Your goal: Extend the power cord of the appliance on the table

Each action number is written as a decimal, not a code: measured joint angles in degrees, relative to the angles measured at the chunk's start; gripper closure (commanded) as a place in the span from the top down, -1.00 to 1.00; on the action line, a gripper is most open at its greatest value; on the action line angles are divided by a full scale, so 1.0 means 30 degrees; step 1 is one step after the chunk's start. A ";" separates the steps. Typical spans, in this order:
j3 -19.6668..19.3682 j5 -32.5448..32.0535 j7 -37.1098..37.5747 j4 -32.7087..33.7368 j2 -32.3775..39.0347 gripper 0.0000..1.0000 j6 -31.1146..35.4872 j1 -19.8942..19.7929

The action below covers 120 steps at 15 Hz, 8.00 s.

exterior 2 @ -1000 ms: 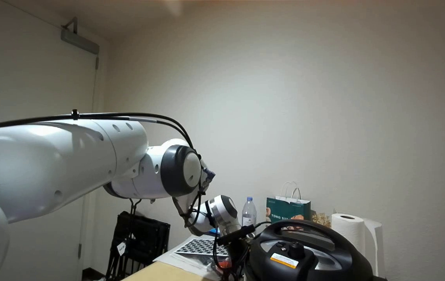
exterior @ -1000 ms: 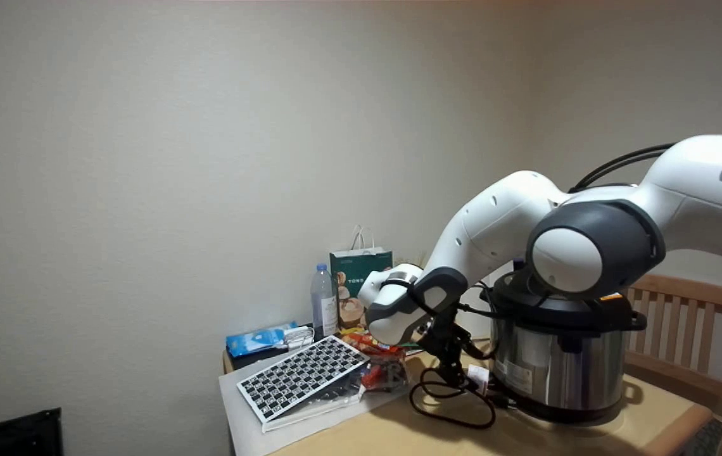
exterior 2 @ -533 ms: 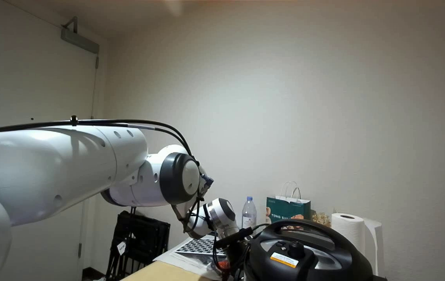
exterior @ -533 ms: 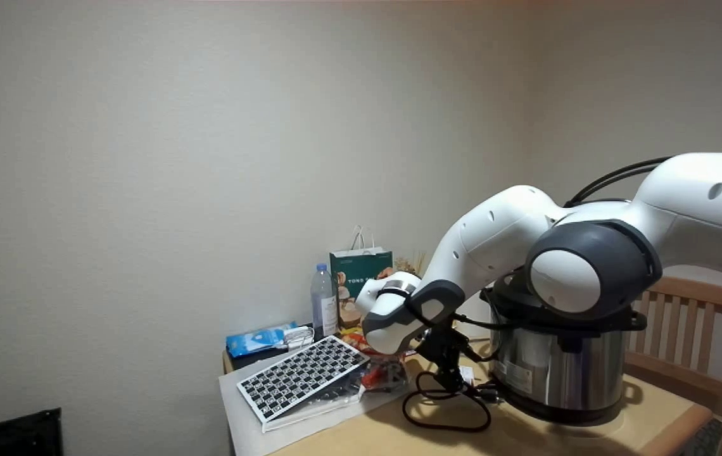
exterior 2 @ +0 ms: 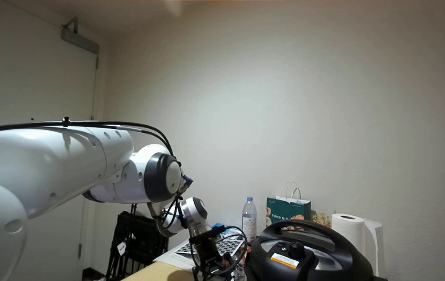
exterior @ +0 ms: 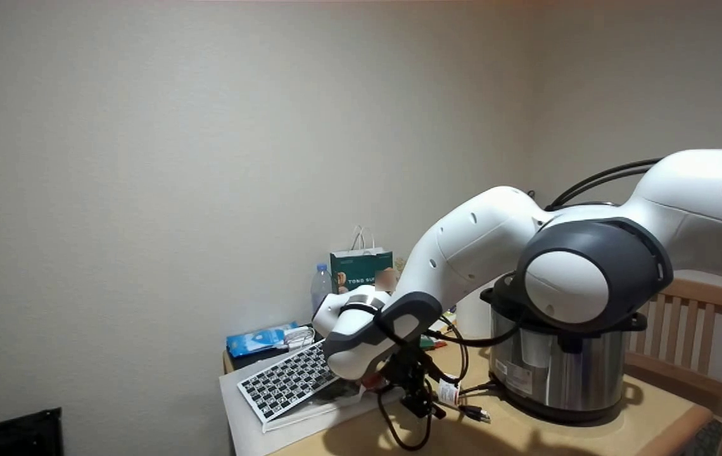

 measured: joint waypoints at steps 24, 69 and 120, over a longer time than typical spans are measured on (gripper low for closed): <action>0.2160 0.2537 0.0849 -0.3363 -0.3063 1.00 -0.0826 0.0205; 0.1980 0.5782 0.5316 -0.2551 -0.2648 1.00 0.6263 -0.1514; 0.2208 0.3273 0.8675 0.1647 -0.0166 1.00 0.6654 0.4108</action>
